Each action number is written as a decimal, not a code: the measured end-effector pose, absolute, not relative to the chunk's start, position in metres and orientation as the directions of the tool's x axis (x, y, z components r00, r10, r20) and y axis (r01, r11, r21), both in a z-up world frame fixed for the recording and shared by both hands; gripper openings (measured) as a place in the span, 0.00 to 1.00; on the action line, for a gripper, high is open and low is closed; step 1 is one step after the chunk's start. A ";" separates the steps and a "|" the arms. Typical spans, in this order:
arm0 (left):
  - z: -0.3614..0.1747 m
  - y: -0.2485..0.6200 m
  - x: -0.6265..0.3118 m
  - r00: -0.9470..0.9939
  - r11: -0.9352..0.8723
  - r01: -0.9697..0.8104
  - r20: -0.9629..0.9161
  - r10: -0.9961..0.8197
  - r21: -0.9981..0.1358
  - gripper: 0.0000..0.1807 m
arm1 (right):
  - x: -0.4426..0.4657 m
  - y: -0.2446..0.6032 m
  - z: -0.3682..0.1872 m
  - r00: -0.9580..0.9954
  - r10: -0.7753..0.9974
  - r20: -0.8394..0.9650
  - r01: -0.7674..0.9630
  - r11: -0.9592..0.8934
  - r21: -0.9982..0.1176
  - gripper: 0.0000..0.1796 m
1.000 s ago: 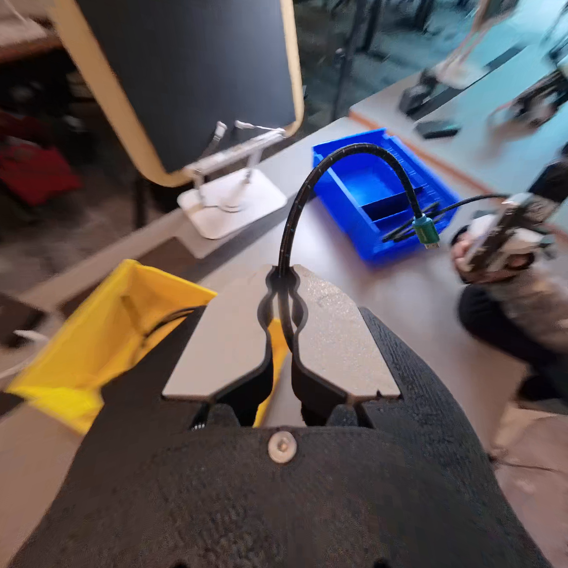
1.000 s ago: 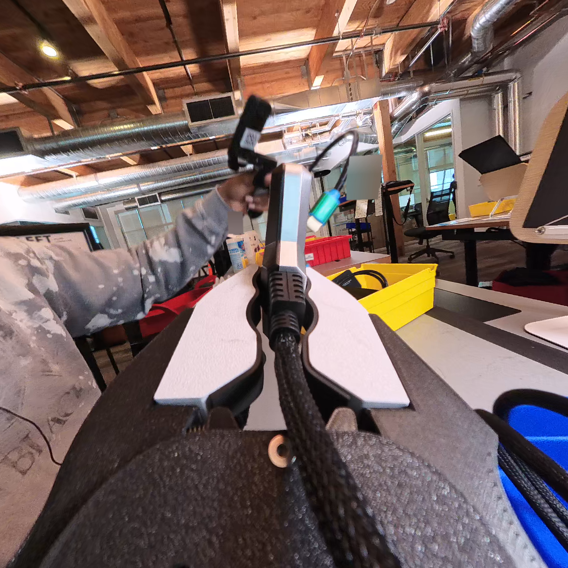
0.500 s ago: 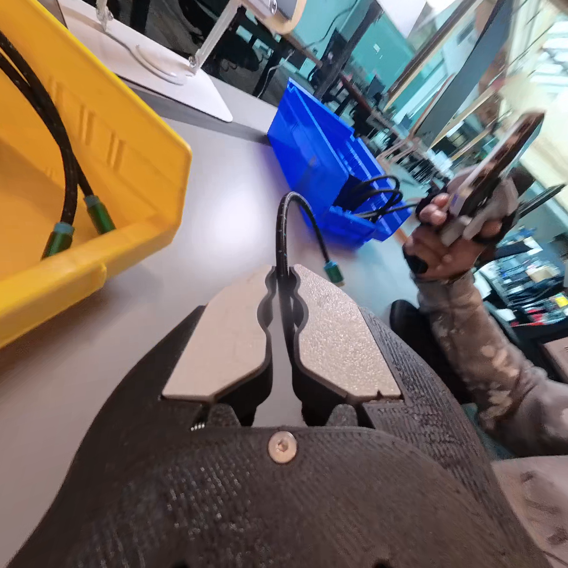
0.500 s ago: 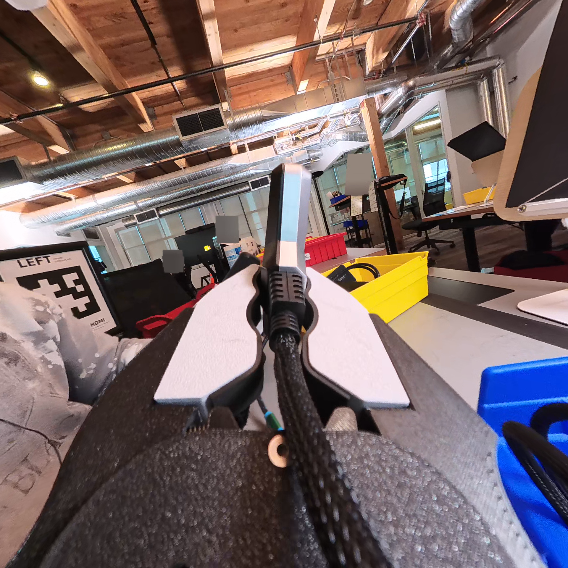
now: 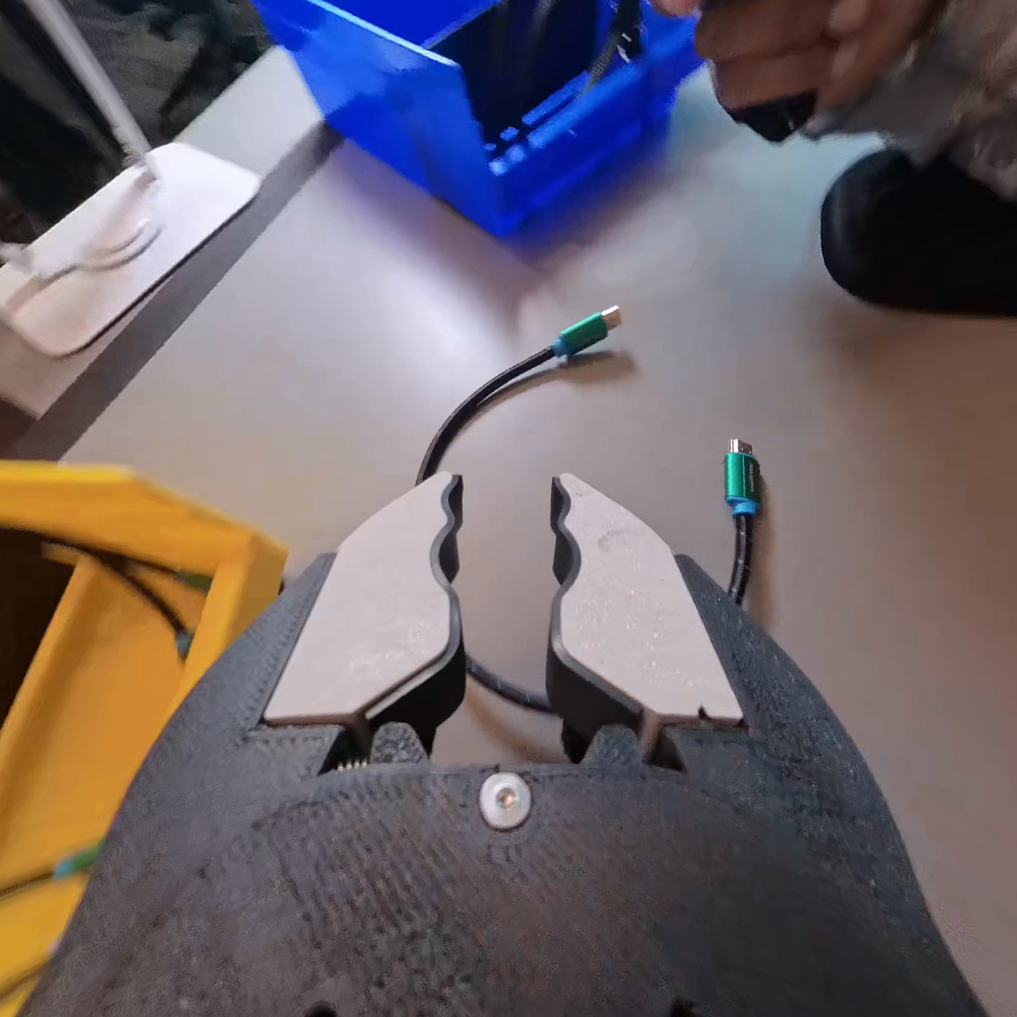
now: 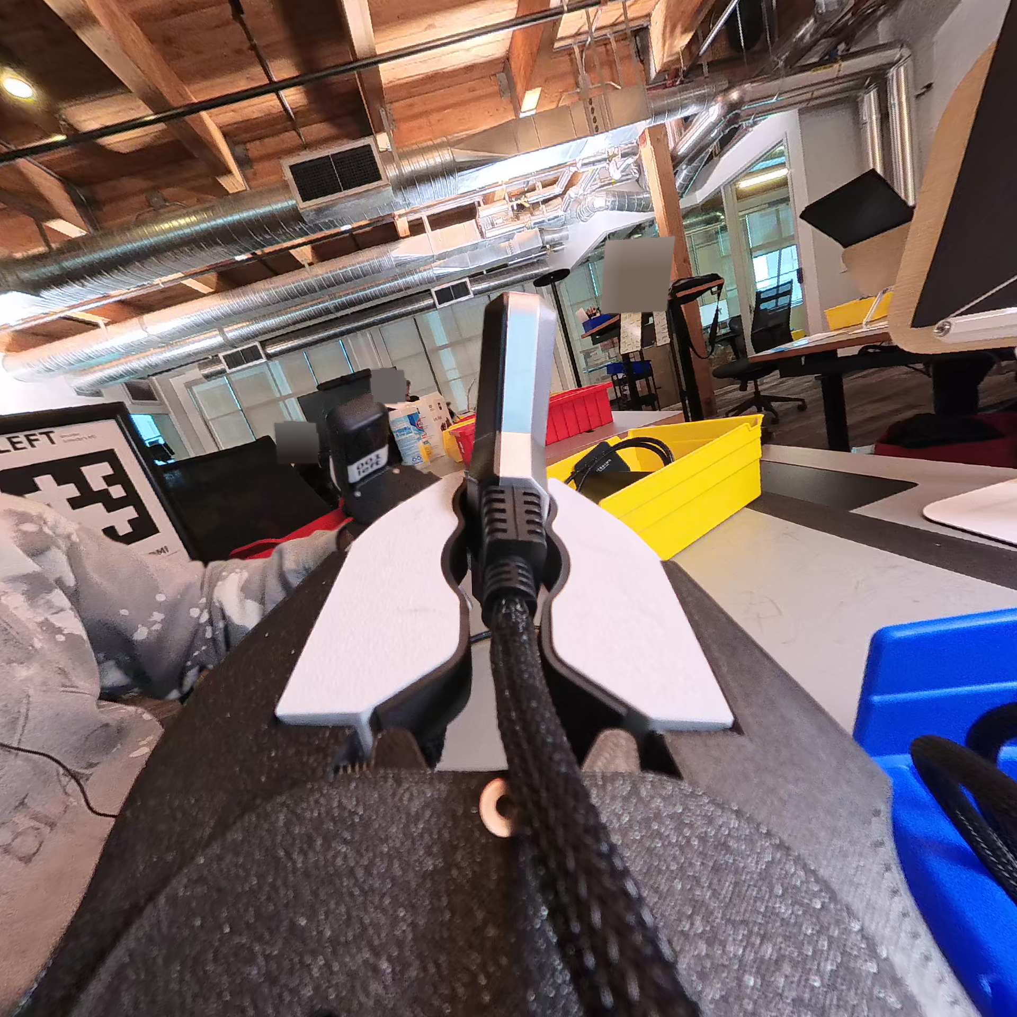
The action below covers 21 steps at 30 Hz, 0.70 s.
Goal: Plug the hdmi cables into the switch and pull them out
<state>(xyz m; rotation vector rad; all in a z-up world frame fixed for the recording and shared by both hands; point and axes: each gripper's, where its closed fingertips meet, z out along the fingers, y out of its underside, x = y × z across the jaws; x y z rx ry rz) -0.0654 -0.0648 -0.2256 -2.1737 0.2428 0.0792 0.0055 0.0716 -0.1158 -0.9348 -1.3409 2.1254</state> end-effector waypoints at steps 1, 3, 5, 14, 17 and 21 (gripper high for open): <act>-0.233 -0.052 -0.060 0.963 -0.565 -0.260 -0.167 -0.211 -0.783 0.17 | 0.005 0.073 -0.116 -0.662 0.686 -0.302 -0.022 -0.421 -0.907 0.12; -0.249 -0.028 -0.050 0.927 -0.574 -0.343 -0.170 -0.333 -0.744 0.18 | 0.005 0.076 -0.118 -0.653 0.694 -0.302 -0.025 -0.418 -0.908 0.12; -0.264 -0.010 -0.039 0.892 -0.588 -0.390 -0.132 -0.433 -0.708 0.17 | 0.006 0.080 -0.118 -0.645 0.702 -0.302 -0.029 -0.417 -0.908 0.12; -0.290 0.041 -0.028 0.796 -0.509 -0.559 -0.251 -0.551 -0.655 0.17 | 0.008 0.087 -0.121 -0.655 0.690 -0.307 -0.026 -0.427 -0.904 0.12; -0.293 0.053 -0.036 0.755 -0.474 -0.612 -0.289 -0.588 -0.633 0.19 | 0.011 0.084 -0.118 -0.678 0.669 -0.304 -0.028 -0.438 -0.899 0.12; -0.304 0.058 -0.038 0.717 -0.480 -0.626 -0.211 -0.664 -0.615 0.19 | 0.014 0.085 -0.116 -0.699 0.643 -0.311 -0.029 -0.461 -0.887 0.12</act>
